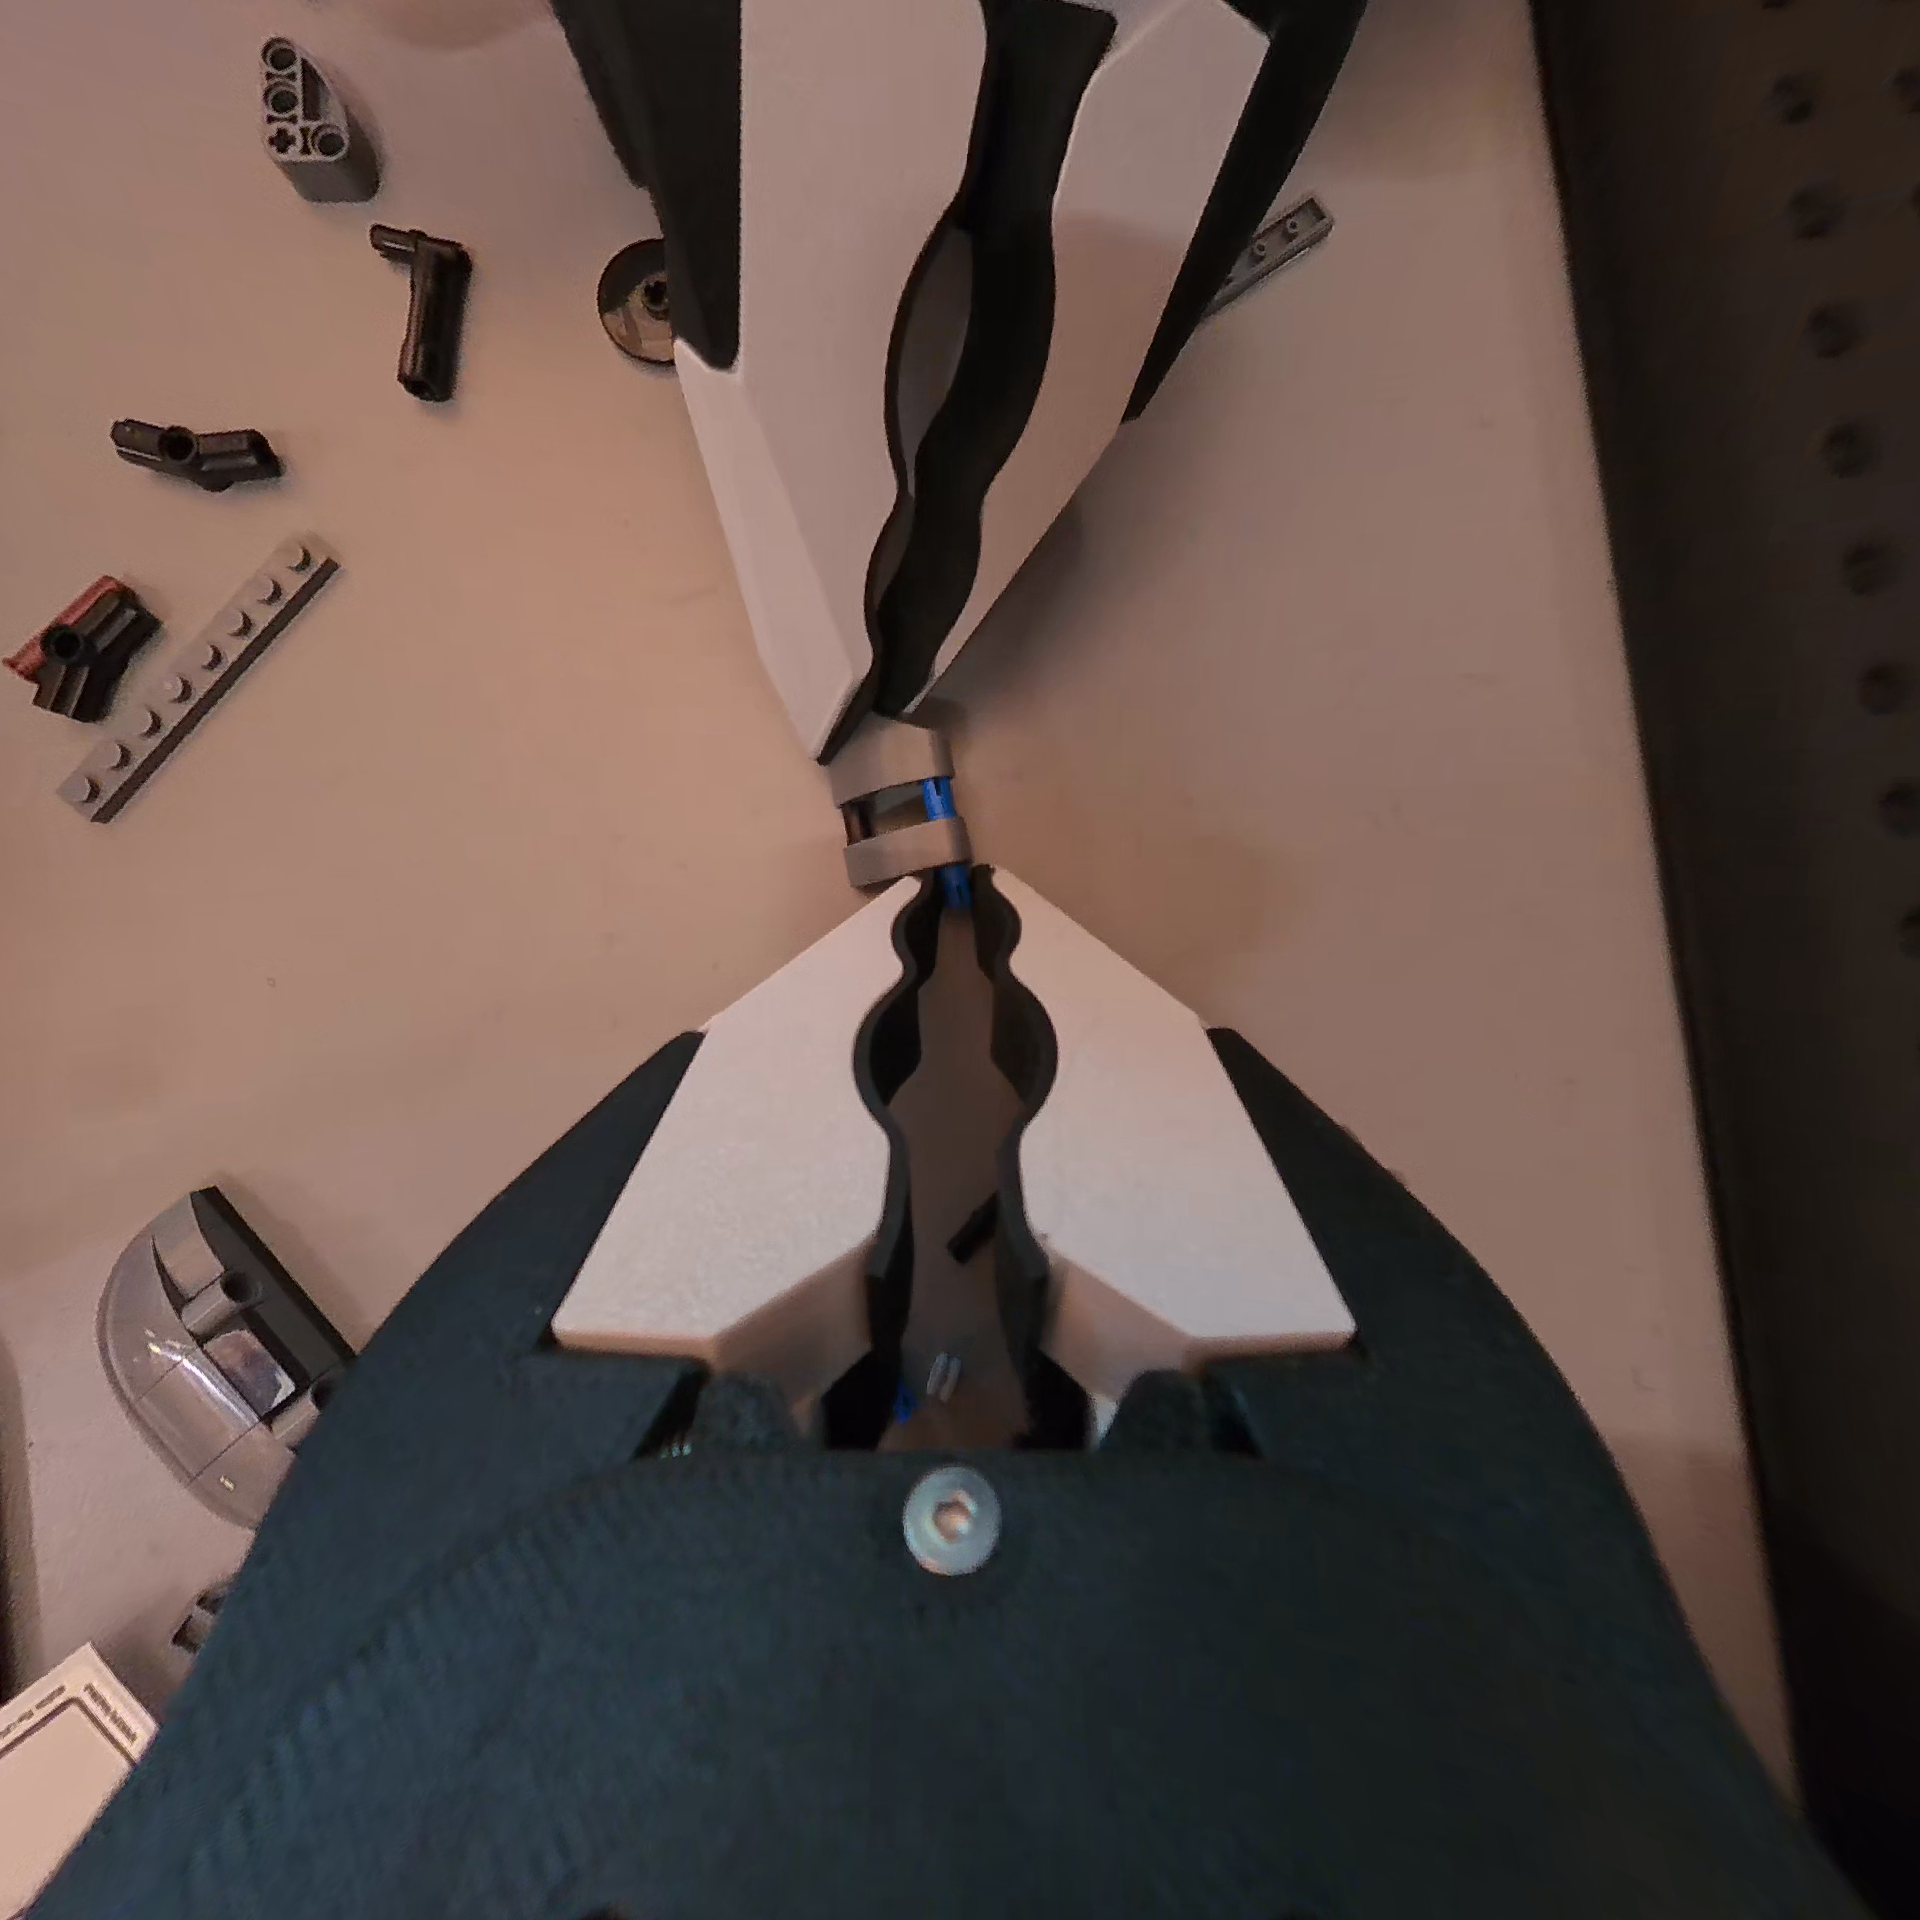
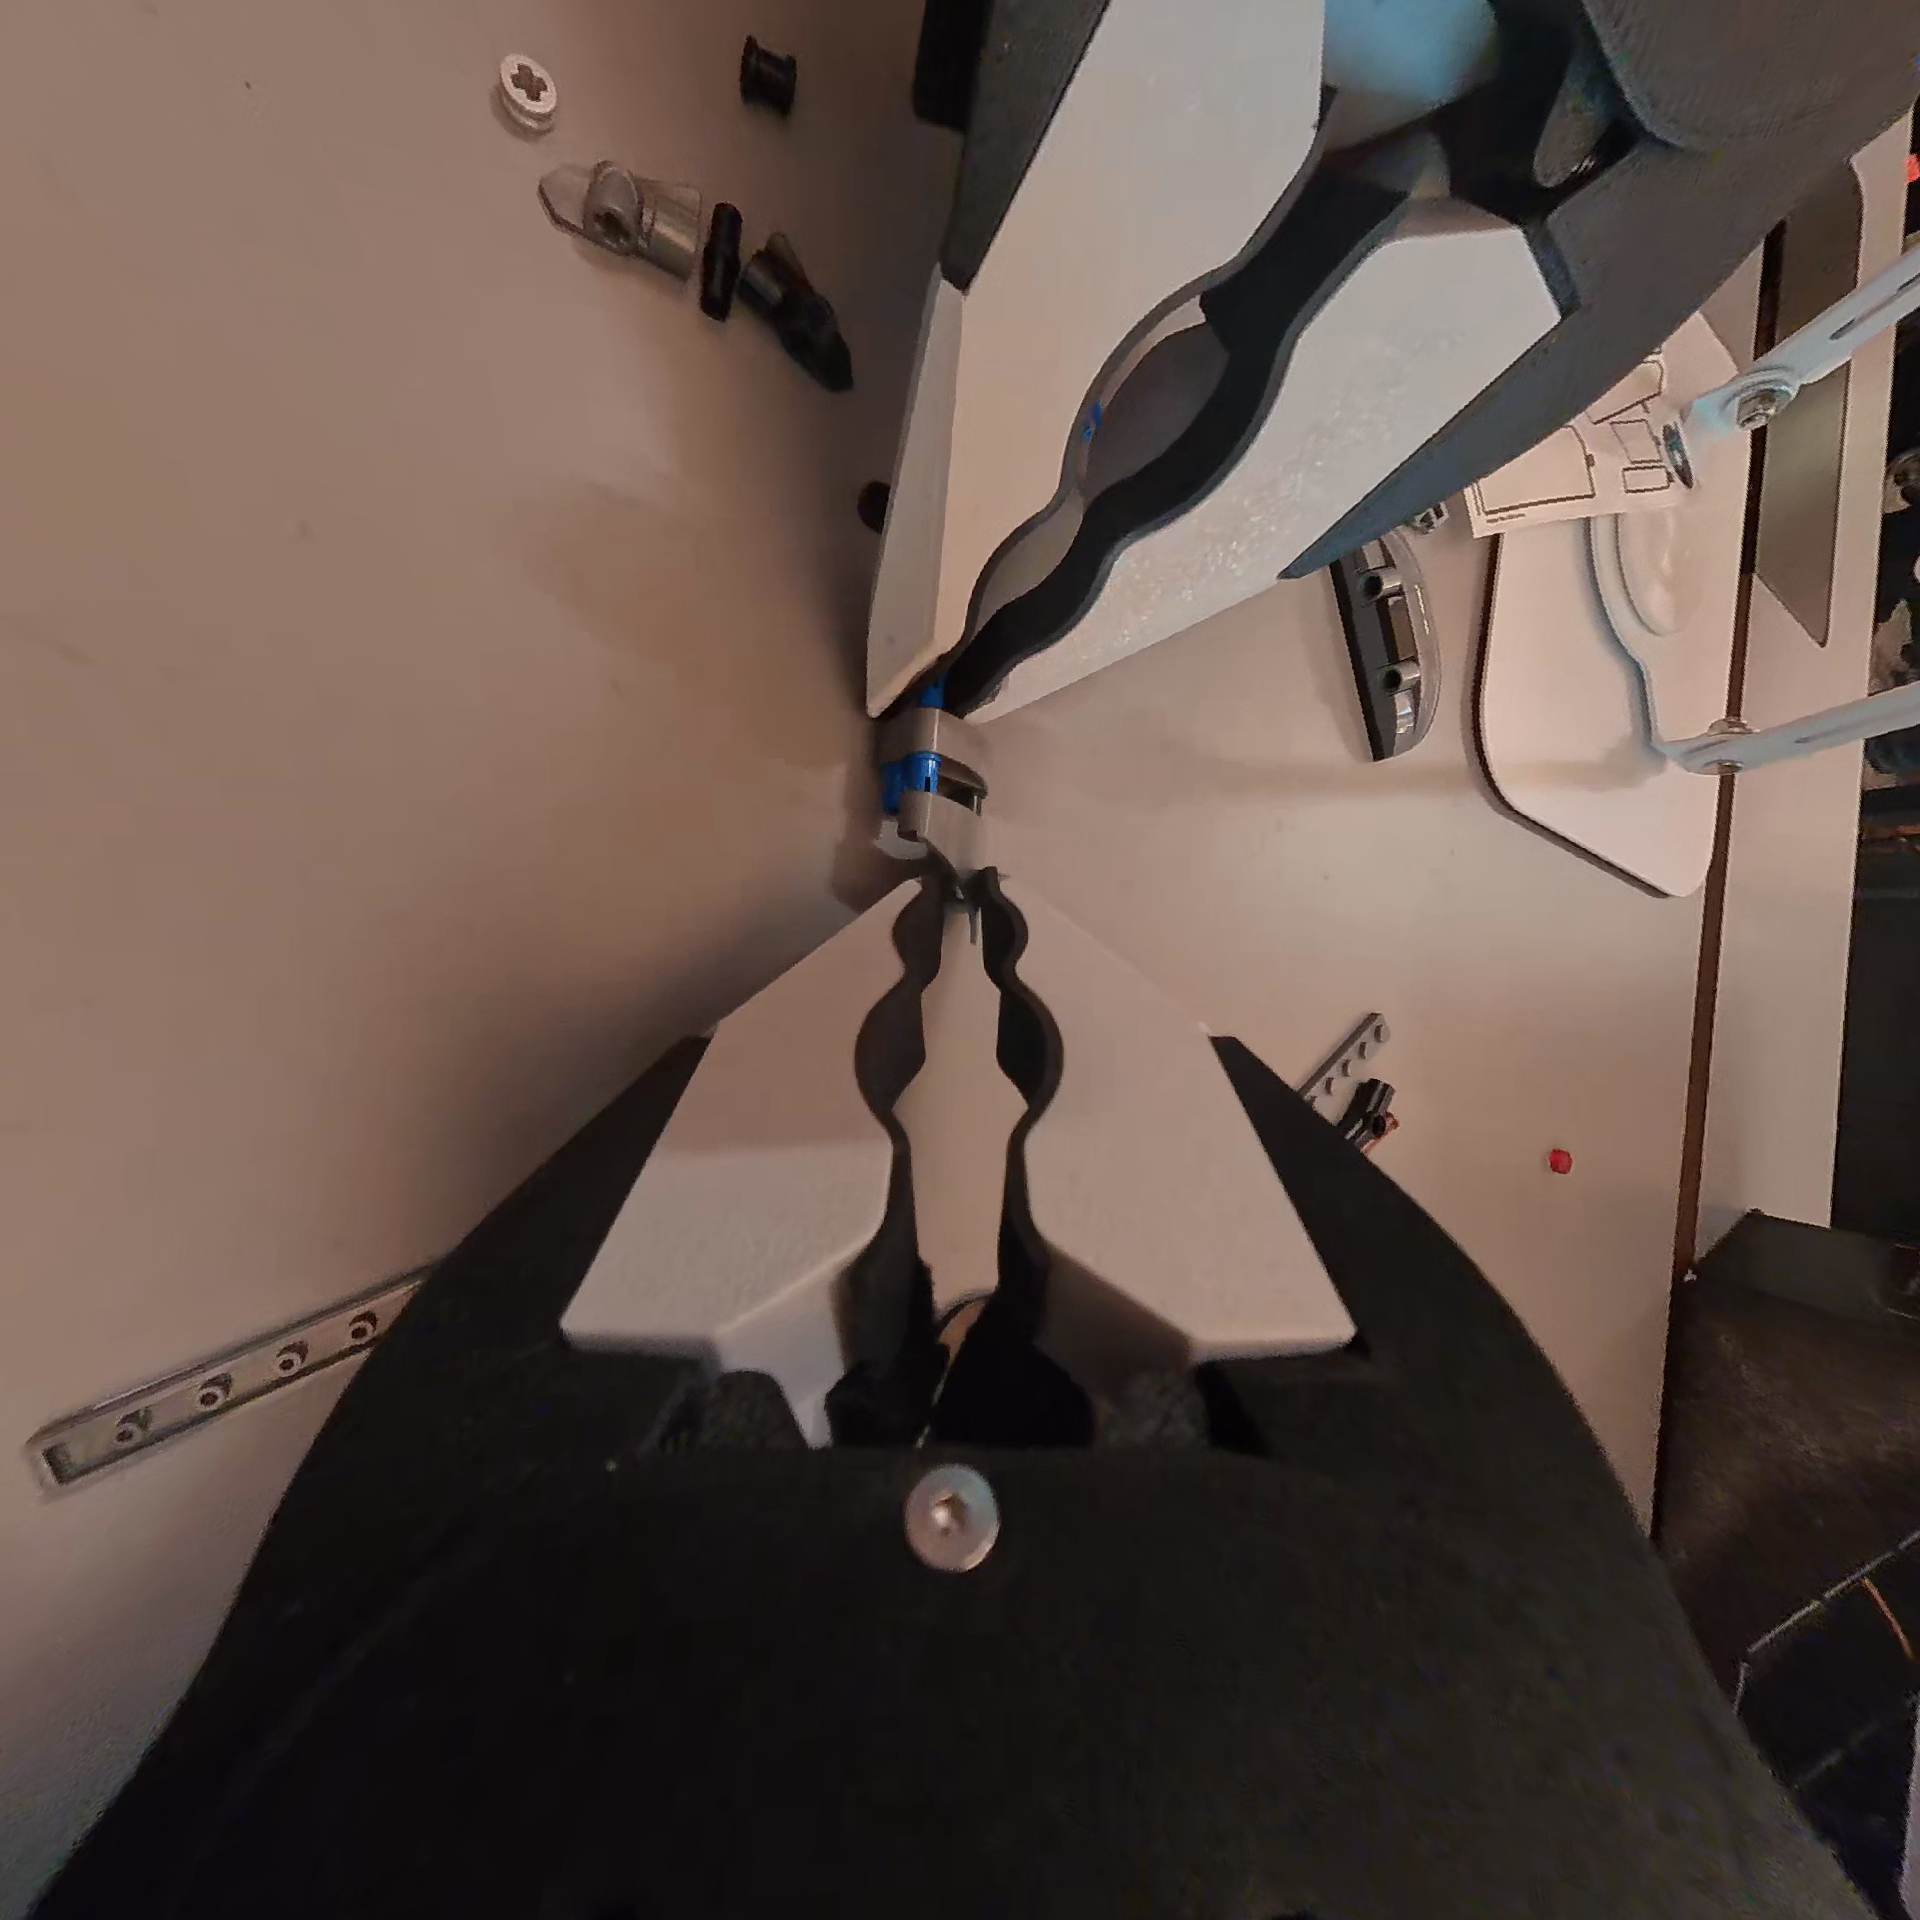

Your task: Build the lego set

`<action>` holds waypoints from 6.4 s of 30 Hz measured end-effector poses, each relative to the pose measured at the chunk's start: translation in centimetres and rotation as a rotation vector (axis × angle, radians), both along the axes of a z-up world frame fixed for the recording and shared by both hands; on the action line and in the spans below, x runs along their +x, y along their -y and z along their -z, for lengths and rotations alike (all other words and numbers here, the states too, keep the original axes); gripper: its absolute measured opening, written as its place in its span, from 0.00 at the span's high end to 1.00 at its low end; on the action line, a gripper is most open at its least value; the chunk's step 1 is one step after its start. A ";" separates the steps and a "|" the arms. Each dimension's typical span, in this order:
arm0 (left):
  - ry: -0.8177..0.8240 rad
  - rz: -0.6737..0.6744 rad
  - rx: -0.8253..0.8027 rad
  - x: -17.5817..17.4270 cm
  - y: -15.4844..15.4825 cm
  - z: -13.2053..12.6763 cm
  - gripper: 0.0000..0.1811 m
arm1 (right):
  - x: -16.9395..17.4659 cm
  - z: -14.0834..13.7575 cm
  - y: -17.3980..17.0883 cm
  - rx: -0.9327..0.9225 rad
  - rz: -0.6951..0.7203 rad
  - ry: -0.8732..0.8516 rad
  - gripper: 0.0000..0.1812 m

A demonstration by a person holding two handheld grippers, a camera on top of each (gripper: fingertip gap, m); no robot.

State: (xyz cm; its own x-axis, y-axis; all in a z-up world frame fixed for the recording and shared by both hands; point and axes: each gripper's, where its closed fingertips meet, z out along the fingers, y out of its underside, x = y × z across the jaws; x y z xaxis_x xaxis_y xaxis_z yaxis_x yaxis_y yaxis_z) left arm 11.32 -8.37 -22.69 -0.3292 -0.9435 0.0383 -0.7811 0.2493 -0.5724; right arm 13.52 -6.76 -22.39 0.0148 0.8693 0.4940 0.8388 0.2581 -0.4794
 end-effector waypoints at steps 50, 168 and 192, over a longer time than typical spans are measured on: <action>-0.063 0.001 -0.083 -0.1 0.8 -0.5 0.99 | -0.5 0.0 -0.1 0.110 0.057 0.127 0.98; -0.056 -0.034 0.011 0.6 0.9 -0.2 0.83 | -0.1 -0.2 1.6 -0.166 0.061 -0.018 0.96; 0.010 -0.033 0.202 1.6 0.1 -1.1 0.88 | 0.2 -1.0 1.0 -0.141 0.074 -0.065 0.95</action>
State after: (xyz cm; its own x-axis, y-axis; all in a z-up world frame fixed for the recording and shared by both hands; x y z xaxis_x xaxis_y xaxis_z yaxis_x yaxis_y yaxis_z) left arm 12.90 -8.44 -21.63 -0.2974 -0.9420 -0.1555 -0.7854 0.3340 -0.5212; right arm 13.73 -7.78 -21.37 0.1090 0.9251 0.3636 0.8193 0.1235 -0.5599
